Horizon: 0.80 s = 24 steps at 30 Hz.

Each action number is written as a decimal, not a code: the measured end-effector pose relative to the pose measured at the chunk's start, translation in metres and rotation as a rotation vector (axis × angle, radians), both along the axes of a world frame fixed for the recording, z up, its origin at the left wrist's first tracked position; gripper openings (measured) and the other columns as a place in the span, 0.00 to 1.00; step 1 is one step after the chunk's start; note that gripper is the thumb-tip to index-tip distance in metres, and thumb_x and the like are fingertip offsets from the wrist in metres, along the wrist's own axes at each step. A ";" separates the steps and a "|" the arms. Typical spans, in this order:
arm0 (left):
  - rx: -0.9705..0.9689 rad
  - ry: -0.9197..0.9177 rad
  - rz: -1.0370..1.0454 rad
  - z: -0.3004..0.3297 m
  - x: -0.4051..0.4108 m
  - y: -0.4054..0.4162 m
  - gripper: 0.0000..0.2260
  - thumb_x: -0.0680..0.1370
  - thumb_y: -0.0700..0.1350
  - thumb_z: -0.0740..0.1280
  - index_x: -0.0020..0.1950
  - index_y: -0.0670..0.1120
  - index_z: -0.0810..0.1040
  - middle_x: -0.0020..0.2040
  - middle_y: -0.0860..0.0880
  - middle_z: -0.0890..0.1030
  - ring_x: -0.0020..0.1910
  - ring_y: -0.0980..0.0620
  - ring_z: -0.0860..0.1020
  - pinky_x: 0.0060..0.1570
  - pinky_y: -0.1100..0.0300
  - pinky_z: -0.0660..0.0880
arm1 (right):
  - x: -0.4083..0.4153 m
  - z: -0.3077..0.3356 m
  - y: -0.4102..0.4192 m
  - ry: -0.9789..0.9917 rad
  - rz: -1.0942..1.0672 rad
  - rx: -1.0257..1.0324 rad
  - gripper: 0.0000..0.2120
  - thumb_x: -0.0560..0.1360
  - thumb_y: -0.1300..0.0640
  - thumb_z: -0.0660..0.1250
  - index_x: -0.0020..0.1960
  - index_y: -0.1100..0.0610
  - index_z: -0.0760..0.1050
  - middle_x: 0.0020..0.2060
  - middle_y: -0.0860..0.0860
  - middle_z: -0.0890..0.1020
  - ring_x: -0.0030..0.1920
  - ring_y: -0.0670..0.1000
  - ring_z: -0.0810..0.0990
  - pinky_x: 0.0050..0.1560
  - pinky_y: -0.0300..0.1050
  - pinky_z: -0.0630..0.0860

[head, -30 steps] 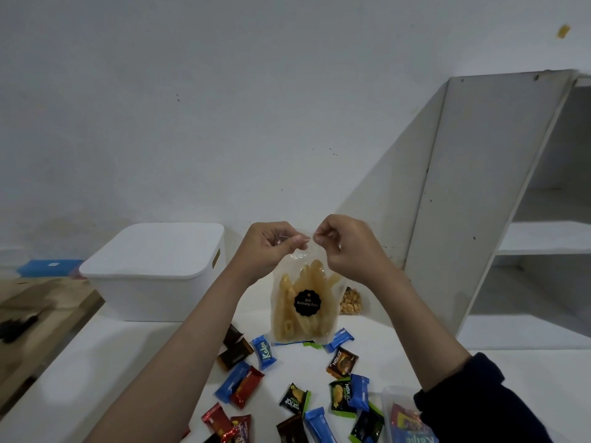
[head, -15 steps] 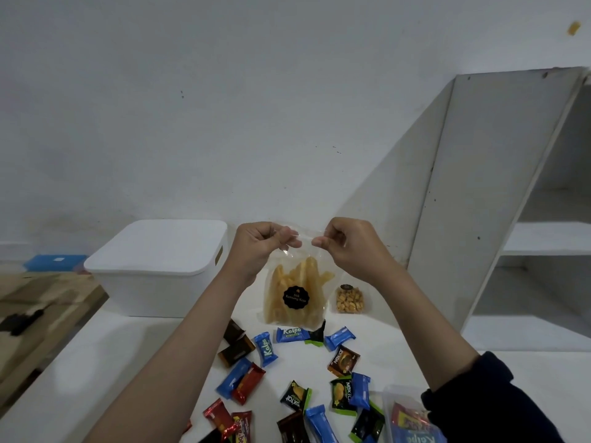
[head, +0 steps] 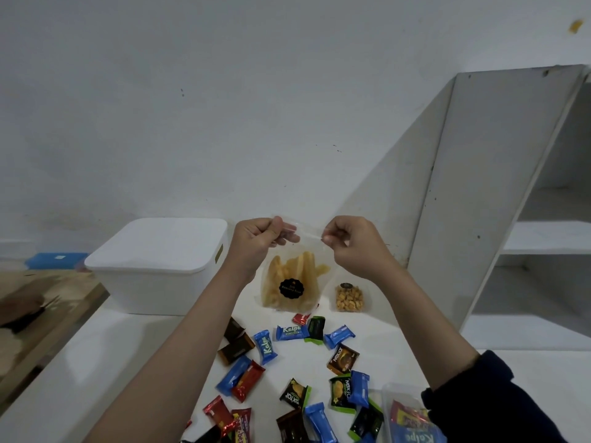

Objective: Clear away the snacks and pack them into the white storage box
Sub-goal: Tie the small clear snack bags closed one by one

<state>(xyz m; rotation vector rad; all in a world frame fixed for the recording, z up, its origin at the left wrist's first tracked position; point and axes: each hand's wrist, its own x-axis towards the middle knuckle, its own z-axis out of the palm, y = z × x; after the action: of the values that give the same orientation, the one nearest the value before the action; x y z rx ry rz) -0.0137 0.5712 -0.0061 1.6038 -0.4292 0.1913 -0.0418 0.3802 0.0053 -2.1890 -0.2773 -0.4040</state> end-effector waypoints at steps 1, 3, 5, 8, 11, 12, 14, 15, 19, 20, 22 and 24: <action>-0.004 0.007 0.009 0.000 0.000 0.000 0.13 0.80 0.44 0.61 0.42 0.46 0.83 0.35 0.51 0.85 0.37 0.55 0.79 0.44 0.59 0.73 | 0.000 -0.001 0.000 0.002 0.000 0.026 0.09 0.73 0.65 0.67 0.37 0.54 0.77 0.36 0.53 0.82 0.36 0.47 0.76 0.34 0.32 0.71; -0.018 0.017 0.028 0.000 -0.001 0.001 0.13 0.80 0.44 0.61 0.42 0.46 0.83 0.34 0.51 0.85 0.34 0.58 0.78 0.43 0.60 0.72 | -0.001 -0.003 0.000 0.007 0.002 0.098 0.07 0.73 0.61 0.70 0.37 0.53 0.78 0.34 0.51 0.81 0.32 0.45 0.75 0.34 0.34 0.71; -0.055 0.023 0.040 0.000 -0.002 0.002 0.13 0.80 0.44 0.61 0.41 0.46 0.83 0.34 0.51 0.85 0.32 0.59 0.77 0.42 0.60 0.72 | -0.002 -0.004 -0.002 0.015 -0.020 0.143 0.06 0.72 0.56 0.72 0.37 0.53 0.78 0.32 0.49 0.80 0.31 0.43 0.74 0.34 0.34 0.71; -0.084 0.033 0.047 0.000 -0.003 0.005 0.13 0.80 0.45 0.61 0.41 0.45 0.83 0.34 0.50 0.84 0.32 0.58 0.76 0.41 0.60 0.71 | -0.003 -0.006 -0.004 0.021 -0.049 0.191 0.11 0.70 0.52 0.74 0.34 0.55 0.76 0.26 0.47 0.75 0.25 0.40 0.69 0.29 0.34 0.68; -0.086 0.056 0.065 -0.001 -0.003 0.006 0.11 0.79 0.46 0.63 0.41 0.46 0.83 0.35 0.50 0.85 0.33 0.58 0.76 0.41 0.61 0.72 | -0.006 -0.006 -0.003 0.022 -0.046 0.231 0.12 0.69 0.53 0.75 0.33 0.56 0.75 0.23 0.47 0.71 0.21 0.40 0.67 0.26 0.31 0.65; -0.100 0.070 0.077 -0.002 -0.003 0.006 0.10 0.78 0.46 0.64 0.42 0.46 0.83 0.36 0.50 0.85 0.33 0.57 0.76 0.41 0.62 0.73 | -0.007 -0.007 -0.003 0.020 -0.041 0.245 0.12 0.69 0.54 0.75 0.32 0.57 0.75 0.23 0.47 0.71 0.21 0.41 0.66 0.25 0.31 0.65; -0.160 0.105 0.103 -0.002 -0.002 0.007 0.08 0.76 0.46 0.67 0.40 0.45 0.82 0.35 0.50 0.85 0.32 0.57 0.77 0.41 0.61 0.73 | -0.007 -0.009 -0.003 0.012 -0.031 0.273 0.11 0.68 0.54 0.76 0.33 0.56 0.76 0.23 0.49 0.71 0.21 0.41 0.65 0.25 0.32 0.65; -0.187 0.116 0.115 -0.002 -0.002 0.008 0.07 0.75 0.46 0.68 0.39 0.45 0.82 0.34 0.50 0.84 0.31 0.57 0.76 0.41 0.61 0.73 | -0.007 -0.010 -0.003 0.009 -0.026 0.289 0.11 0.68 0.53 0.76 0.33 0.56 0.77 0.24 0.49 0.71 0.23 0.41 0.66 0.26 0.32 0.66; -0.235 0.124 0.147 -0.001 -0.003 0.010 0.08 0.76 0.45 0.68 0.39 0.43 0.81 0.32 0.51 0.83 0.29 0.57 0.75 0.41 0.61 0.73 | -0.009 -0.013 -0.010 0.066 0.096 0.357 0.07 0.69 0.57 0.75 0.43 0.56 0.77 0.31 0.49 0.74 0.30 0.43 0.71 0.33 0.35 0.72; -0.239 0.124 0.150 -0.001 -0.003 0.010 0.08 0.76 0.44 0.68 0.39 0.43 0.81 0.32 0.51 0.83 0.29 0.57 0.75 0.41 0.61 0.73 | -0.010 -0.014 -0.012 0.081 0.130 0.370 0.07 0.69 0.59 0.74 0.44 0.55 0.77 0.31 0.49 0.74 0.32 0.45 0.72 0.36 0.36 0.73; -0.238 0.124 0.146 -0.001 -0.003 0.011 0.08 0.75 0.45 0.69 0.39 0.42 0.81 0.32 0.51 0.83 0.30 0.57 0.76 0.40 0.61 0.73 | -0.010 -0.016 -0.013 0.087 0.144 0.404 0.07 0.69 0.63 0.74 0.42 0.56 0.76 0.29 0.48 0.74 0.31 0.45 0.72 0.36 0.37 0.74; -0.238 0.129 0.142 -0.002 -0.003 0.010 0.08 0.75 0.45 0.69 0.39 0.43 0.82 0.32 0.51 0.83 0.30 0.57 0.75 0.40 0.61 0.73 | -0.011 -0.017 -0.014 0.089 0.130 0.441 0.08 0.68 0.64 0.75 0.39 0.58 0.75 0.26 0.46 0.73 0.28 0.44 0.70 0.34 0.37 0.73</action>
<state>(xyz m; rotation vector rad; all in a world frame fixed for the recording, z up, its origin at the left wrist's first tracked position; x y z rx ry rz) -0.0170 0.5813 -0.0083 1.4036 -0.1851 0.2365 -0.0526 0.3667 -0.0119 -1.7414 -0.2523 -0.2646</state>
